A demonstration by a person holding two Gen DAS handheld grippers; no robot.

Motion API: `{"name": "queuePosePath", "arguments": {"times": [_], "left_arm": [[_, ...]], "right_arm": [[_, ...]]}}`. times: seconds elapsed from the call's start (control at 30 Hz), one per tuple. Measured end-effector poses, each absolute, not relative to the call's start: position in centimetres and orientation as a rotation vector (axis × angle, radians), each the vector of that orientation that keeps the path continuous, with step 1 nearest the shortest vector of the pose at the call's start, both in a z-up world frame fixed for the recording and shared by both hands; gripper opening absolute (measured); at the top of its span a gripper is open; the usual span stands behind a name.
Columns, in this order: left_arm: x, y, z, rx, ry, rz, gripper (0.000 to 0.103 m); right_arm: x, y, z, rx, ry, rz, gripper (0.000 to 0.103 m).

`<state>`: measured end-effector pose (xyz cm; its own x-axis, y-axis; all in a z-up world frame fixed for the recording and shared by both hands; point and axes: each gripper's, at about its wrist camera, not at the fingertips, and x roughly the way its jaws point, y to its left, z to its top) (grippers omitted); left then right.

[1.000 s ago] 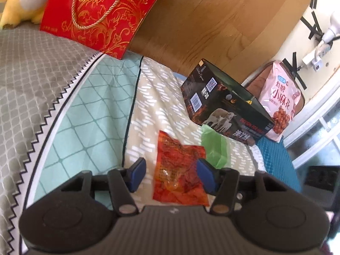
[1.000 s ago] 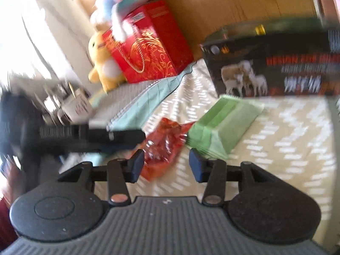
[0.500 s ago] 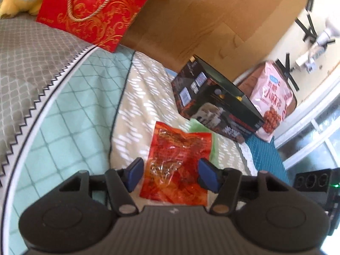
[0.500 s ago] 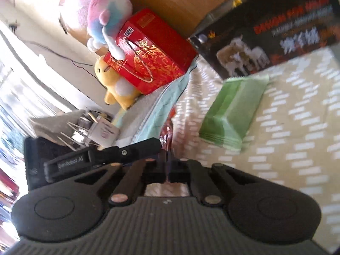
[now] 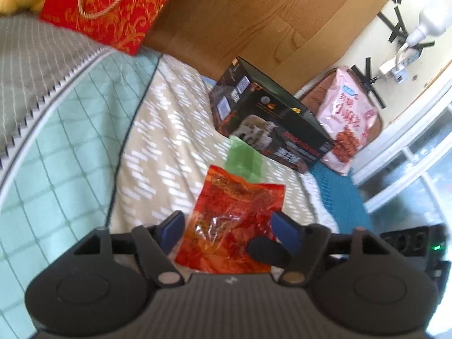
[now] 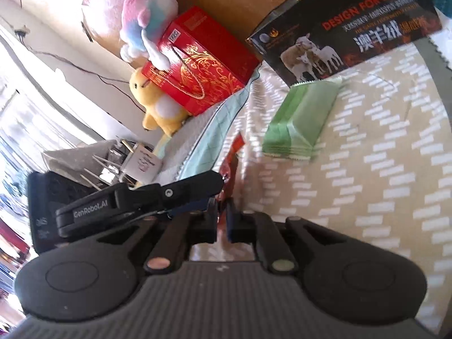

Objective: Organize snacks
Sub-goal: 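Move the left gripper to the red snack pack and grasp it, then lift the red pack with the left gripper and drop it into the black box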

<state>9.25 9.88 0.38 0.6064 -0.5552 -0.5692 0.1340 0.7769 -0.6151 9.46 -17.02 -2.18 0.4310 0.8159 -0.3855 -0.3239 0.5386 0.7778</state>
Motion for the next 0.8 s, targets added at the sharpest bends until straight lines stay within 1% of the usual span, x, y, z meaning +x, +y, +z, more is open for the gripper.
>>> {"name": "queuePosePath", "arguments": {"times": [0.03,0.17,0.23,0.4,0.5,0.57,0.67,0.7,0.73,0.77,0.8], "left_arm": [[9.1,10.0,0.4,-0.574,0.833,-0.436,0.080],[8.3,9.6,0.2,-0.595,0.849,-0.499,0.082],[7.7,9.2,0.2,-0.599,0.855,-0.536,0.086],[6.4,8.6,-0.1,-0.599,0.875,-0.595,0.089],[6.0,8.4,-0.2,-0.628,0.889,-0.634,0.090],[5.9,8.0,-0.3,-0.658,0.903,-0.671,0.085],[5.8,6.9,-0.2,-0.625,0.914,-0.664,0.067],[5.8,6.6,-0.2,-0.602,0.917,-0.647,0.057],[5.9,6.5,-0.2,-0.604,0.923,-0.645,0.053],[6.0,6.5,-0.2,-0.614,0.925,-0.645,0.052],[6.2,6.5,-0.1,-0.619,0.925,-0.648,0.047]], "right_arm": [[9.2,-17.3,-2.4,0.694,0.852,0.786,0.008],[7.5,-18.4,-3.2,0.739,0.888,0.797,0.008],[6.6,-19.0,-3.3,0.754,0.893,0.799,0.008],[4.7,-20.9,-2.9,0.774,0.872,0.797,0.008],[4.0,-21.7,-2.9,0.795,0.862,0.805,0.008],[3.6,-21.9,-2.9,0.806,0.862,0.829,0.008],[3.0,-22.0,-2.7,0.802,0.855,0.846,0.008],[2.9,-22.2,-2.7,0.805,0.847,0.841,0.008],[2.9,-22.5,-2.5,0.809,0.841,0.835,0.008],[2.8,-22.8,-2.5,0.813,0.836,0.828,0.008],[2.8,-23.1,-2.4,0.815,0.832,0.823,0.008]]}}
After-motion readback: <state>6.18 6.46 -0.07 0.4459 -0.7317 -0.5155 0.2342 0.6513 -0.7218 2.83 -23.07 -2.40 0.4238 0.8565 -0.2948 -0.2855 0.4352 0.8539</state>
